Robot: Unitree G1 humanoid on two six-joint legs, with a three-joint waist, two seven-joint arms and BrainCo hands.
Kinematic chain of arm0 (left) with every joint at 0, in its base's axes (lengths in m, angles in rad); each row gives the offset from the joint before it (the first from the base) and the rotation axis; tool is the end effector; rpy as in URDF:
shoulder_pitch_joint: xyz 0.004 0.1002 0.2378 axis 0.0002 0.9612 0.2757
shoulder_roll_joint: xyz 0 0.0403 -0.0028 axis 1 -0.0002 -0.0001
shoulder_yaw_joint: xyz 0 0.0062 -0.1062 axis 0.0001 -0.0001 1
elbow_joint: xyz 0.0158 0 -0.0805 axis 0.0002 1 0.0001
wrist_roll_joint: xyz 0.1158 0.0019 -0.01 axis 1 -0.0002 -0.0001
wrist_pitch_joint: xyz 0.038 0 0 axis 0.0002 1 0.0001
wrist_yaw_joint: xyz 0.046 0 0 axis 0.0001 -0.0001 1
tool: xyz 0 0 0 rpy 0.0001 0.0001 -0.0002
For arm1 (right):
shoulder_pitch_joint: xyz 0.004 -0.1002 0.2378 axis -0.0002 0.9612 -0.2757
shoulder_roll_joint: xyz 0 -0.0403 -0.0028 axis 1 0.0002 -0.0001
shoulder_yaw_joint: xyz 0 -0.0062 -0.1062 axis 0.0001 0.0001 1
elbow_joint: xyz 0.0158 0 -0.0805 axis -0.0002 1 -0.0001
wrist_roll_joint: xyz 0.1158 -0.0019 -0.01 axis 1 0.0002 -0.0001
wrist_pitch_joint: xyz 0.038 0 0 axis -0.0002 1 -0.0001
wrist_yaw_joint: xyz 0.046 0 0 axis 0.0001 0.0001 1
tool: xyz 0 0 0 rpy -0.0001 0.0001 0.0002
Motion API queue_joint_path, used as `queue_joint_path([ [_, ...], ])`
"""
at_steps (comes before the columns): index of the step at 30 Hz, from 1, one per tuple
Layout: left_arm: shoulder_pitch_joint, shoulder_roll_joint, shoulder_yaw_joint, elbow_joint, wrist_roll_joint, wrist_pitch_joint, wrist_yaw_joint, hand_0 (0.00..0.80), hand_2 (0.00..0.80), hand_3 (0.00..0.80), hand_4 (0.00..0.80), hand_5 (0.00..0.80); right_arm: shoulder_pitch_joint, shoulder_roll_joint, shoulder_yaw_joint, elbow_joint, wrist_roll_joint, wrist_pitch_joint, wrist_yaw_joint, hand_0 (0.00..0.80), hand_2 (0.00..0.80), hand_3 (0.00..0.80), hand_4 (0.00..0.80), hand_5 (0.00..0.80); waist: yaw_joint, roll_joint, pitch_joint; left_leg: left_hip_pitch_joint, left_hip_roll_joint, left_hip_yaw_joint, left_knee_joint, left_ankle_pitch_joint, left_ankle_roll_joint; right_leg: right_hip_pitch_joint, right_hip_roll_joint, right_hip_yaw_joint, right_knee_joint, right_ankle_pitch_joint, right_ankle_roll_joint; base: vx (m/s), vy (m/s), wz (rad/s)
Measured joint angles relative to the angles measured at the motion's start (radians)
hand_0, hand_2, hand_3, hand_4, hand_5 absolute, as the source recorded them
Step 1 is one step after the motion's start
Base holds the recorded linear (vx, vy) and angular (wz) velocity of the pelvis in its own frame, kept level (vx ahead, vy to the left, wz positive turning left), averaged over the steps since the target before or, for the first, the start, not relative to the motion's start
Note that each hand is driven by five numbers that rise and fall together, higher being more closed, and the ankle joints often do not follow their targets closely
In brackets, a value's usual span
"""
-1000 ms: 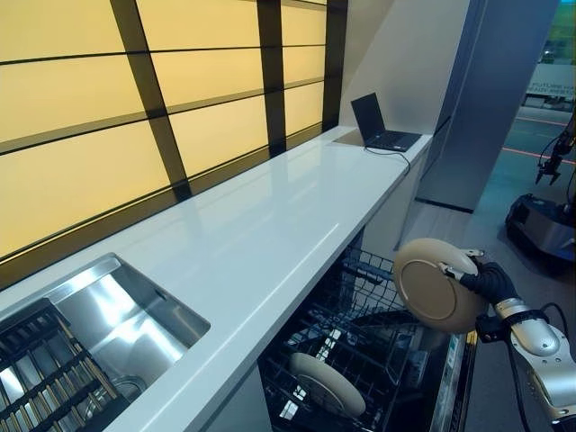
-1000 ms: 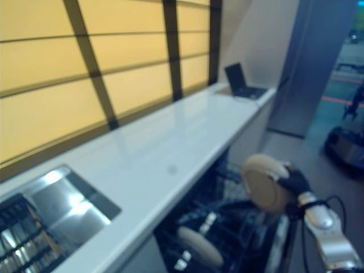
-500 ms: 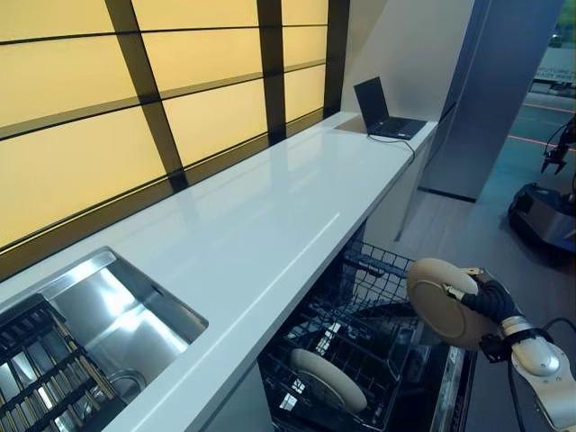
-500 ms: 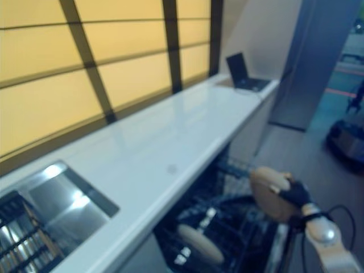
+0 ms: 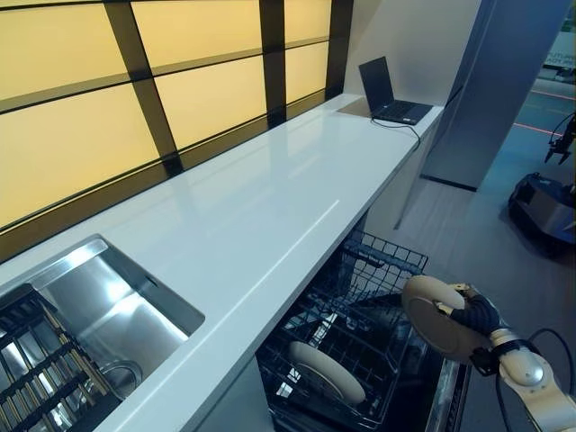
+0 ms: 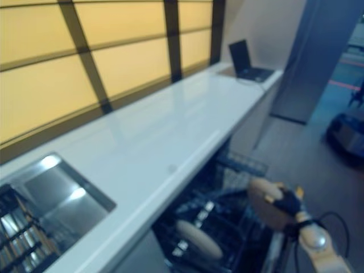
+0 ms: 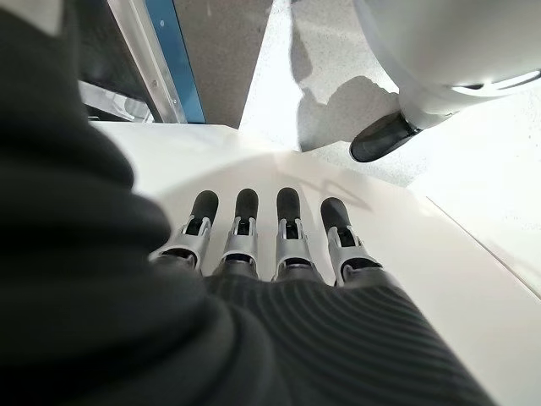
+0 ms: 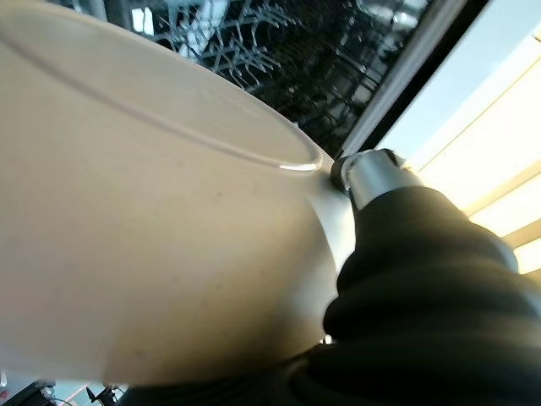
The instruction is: Take plates into dishwasher
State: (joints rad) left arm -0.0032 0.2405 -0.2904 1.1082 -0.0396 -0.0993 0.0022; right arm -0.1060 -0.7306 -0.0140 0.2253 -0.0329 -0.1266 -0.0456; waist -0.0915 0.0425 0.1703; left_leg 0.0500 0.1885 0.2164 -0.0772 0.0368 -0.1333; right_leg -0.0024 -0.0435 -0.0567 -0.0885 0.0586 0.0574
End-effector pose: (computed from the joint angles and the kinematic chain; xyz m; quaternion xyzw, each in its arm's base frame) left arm 0.1016 0.2082 -0.1267 0.1584 0.4894 -0.0563 0.8557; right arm 0.2354 -0.2991 0.0895 -0.3704 -0.0164 -0.0479 0.9275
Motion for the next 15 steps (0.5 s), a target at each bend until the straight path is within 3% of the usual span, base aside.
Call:
queue_joint_path([
  [15,-0.019,0.010,-0.002,-0.014,0.029,0.005,-0.011,0.000,0.000,0.000,0.000,0.000,-0.100,0.005,0.071,0.027,-0.149,-0.005,-0.019,0.800,0.800,0.800,0.800,0.800,0.028,-0.002,0.019,0.000,0.003,-0.001,0.001,0.000,0.000,0.000,0.003,-0.009,0.001,0.002,-0.003,-0.001,-0.002,0.00],
])
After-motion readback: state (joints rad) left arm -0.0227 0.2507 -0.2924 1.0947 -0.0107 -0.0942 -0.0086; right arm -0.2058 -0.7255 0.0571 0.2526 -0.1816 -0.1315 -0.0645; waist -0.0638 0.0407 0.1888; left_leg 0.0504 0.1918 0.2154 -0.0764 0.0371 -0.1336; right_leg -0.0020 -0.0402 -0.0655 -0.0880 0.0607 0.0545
